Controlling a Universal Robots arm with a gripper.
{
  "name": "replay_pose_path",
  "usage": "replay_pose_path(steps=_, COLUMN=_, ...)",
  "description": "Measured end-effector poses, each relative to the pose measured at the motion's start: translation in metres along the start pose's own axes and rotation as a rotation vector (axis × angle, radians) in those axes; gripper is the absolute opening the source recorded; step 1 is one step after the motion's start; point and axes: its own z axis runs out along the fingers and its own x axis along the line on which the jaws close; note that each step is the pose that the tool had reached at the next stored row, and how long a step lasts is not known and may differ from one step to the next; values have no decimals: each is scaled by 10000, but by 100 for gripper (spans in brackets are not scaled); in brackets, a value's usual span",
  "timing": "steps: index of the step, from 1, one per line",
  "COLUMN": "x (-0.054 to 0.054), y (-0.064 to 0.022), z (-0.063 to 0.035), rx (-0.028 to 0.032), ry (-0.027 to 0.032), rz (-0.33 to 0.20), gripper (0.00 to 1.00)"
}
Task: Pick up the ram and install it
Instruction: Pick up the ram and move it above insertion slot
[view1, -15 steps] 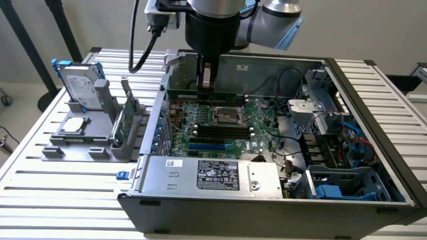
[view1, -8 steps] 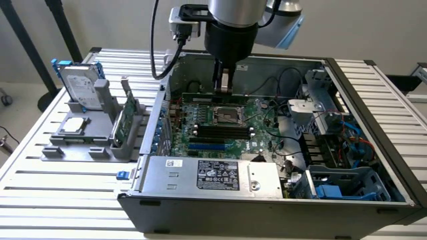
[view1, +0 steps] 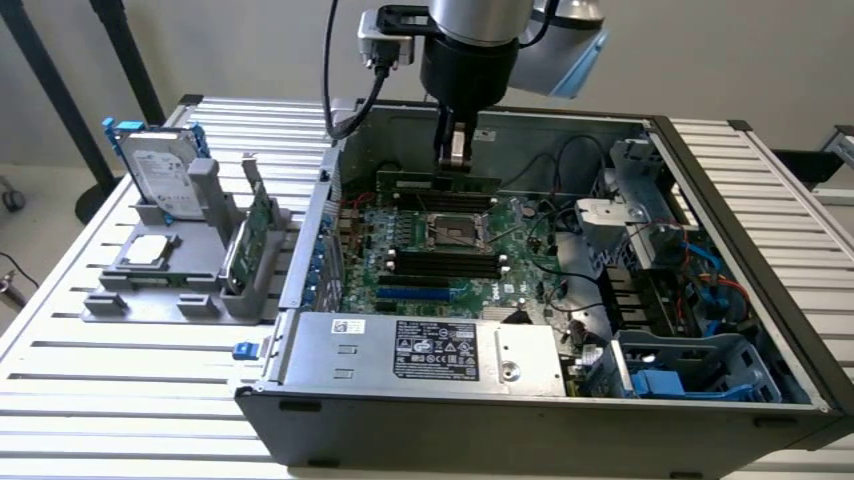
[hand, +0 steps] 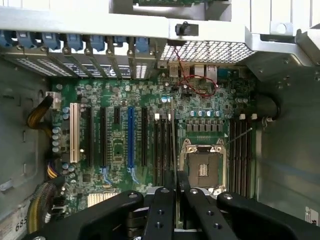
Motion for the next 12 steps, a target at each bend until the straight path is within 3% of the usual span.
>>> replay_pose_path(steps=4, x=-161, y=-33, z=52, rx=11, ry=126, rz=7, gripper=14)
replay_pose_path(steps=9, x=-261, y=-78, z=87, rx=60, ry=446, rz=41, gripper=14)
replay_pose_path(steps=12, x=-272, y=-125, z=102, rx=87, ry=589, rz=119, gripper=14)
